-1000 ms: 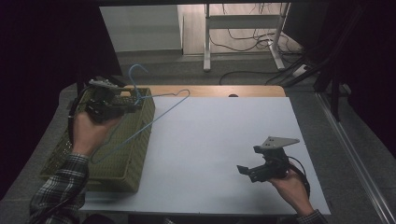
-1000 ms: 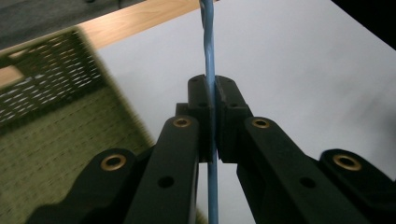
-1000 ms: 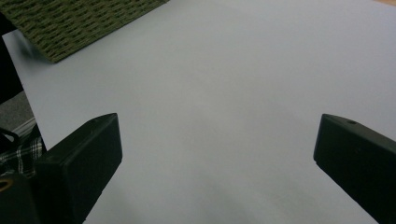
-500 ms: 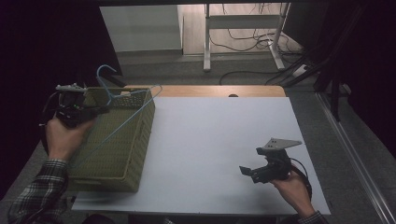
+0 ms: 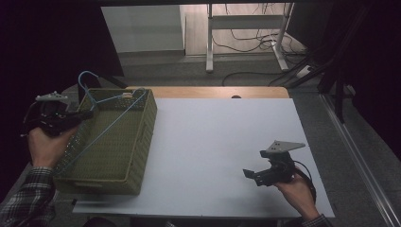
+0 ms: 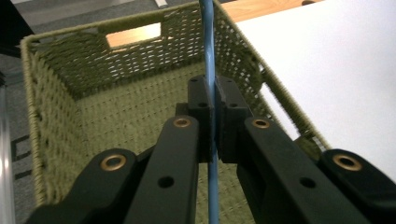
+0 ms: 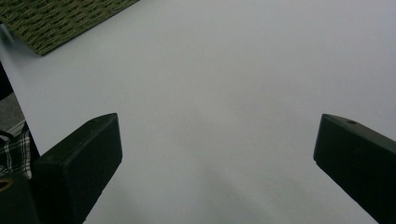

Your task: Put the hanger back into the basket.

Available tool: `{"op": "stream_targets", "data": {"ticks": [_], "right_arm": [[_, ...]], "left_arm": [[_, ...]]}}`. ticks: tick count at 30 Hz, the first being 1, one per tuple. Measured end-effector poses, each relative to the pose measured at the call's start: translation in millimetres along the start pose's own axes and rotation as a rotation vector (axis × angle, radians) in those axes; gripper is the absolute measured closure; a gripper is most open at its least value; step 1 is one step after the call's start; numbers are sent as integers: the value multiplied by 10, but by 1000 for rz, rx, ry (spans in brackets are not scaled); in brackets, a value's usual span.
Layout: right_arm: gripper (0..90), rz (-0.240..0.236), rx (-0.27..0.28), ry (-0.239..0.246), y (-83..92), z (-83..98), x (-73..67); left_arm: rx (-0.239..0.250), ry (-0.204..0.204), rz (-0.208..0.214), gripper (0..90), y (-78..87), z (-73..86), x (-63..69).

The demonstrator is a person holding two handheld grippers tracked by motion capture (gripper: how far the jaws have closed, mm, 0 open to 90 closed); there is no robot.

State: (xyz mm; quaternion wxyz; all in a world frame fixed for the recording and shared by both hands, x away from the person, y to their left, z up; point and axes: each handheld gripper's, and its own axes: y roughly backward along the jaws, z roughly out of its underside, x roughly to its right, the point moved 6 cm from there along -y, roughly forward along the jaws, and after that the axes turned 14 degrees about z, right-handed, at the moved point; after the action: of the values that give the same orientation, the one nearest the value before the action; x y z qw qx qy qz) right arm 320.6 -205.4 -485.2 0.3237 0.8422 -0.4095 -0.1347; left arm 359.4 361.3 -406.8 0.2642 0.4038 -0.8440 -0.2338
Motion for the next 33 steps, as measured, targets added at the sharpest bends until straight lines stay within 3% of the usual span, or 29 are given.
{"op": "stream_targets", "data": {"ticks": [6, 12, 19, 23, 28, 33], "right_arm": [[7, -1, -7, 8, -23, 9, -15], [7, -2, -14, 6, -29, 20, -18], [8, -5, -22, 22, -54, 40, -38], [7, -5, -20, 34, -61, 47, -43], [8, -7, -22, 32, -71, 56, -35], [7, -3, -24, 30, -69, 57, -27]], "left_arm": [[13, 4, -2, 873, -128, 136, -118], [-6, 29, -2, 873, -319, 284, -223], [-59, 75, -2, 873, -513, 450, -327], [-108, 134, 1, 871, -605, 543, -399], [-156, 163, -36, 860, -649, 641, -475], [-100, 135, -63, 691, -553, 554, -418]]}}
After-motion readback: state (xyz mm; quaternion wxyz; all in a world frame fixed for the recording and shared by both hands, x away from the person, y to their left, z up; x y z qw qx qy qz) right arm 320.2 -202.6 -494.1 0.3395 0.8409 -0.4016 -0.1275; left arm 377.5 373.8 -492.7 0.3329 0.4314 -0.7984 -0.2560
